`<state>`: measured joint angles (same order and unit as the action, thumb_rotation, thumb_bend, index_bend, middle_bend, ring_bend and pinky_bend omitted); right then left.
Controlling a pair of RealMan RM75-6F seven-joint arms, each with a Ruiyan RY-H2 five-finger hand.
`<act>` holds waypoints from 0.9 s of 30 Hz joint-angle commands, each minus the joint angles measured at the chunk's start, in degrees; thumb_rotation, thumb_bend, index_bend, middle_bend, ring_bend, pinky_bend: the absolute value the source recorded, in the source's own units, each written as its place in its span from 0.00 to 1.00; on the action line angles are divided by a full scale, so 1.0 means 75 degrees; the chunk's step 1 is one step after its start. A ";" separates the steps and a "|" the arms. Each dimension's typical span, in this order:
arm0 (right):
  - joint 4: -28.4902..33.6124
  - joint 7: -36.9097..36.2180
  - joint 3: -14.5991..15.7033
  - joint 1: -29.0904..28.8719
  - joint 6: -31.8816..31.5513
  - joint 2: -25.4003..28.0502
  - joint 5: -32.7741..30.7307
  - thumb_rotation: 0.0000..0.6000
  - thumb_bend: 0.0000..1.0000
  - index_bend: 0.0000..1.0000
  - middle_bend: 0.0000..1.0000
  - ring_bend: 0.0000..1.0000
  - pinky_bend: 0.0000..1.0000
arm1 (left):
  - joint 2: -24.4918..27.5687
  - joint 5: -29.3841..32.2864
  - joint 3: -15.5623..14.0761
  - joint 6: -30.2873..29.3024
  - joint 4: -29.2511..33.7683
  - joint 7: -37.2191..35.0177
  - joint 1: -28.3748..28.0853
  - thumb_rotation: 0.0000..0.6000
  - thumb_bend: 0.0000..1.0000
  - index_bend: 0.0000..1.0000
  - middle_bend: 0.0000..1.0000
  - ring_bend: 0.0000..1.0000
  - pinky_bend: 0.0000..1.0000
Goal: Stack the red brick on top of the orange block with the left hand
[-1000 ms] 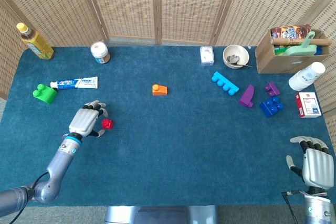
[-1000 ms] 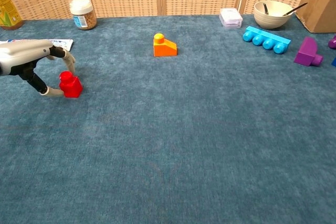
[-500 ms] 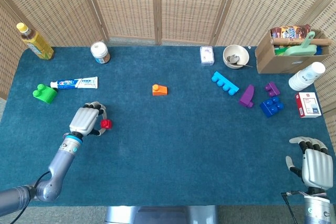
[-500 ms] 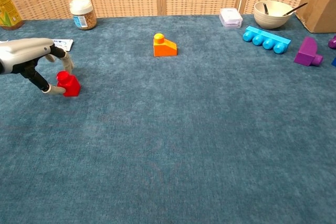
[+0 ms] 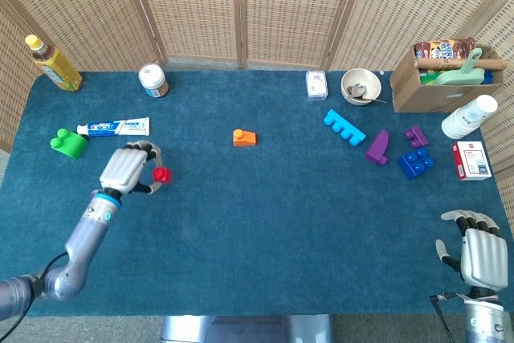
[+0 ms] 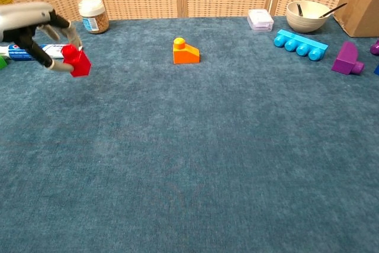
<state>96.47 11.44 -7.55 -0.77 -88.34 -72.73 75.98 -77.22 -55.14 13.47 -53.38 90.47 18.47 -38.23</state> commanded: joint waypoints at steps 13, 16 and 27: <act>-0.0061 -0.0185 0.0042 0.0121 -0.0060 0.0048 -0.0003 1.00 0.27 0.37 0.36 0.25 0.22 | -0.0236 0.1518 0.0603 0.0718 -0.0872 0.0275 -0.1312 0.95 0.36 0.55 0.31 0.22 0.22; -0.0075 -0.0205 0.0030 0.0134 -0.0075 0.0050 -0.0012 1.00 0.27 0.37 0.36 0.25 0.22 | -0.0495 0.1752 0.0646 0.0822 -0.1230 0.0438 -0.1647 0.95 0.36 0.55 0.31 0.22 0.22; -0.0139 -0.0309 -0.0020 0.0206 -0.0134 0.0070 -0.0086 1.00 0.27 0.37 0.36 0.25 0.22 | -0.1518 0.2711 0.0746 0.1142 -0.2662 0.1115 -0.2867 0.95 0.36 0.55 0.31 0.22 0.22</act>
<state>95.43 9.13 -7.68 0.76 -89.32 -72.22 75.34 -87.24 -36.02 18.86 -45.28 72.05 25.89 -58.35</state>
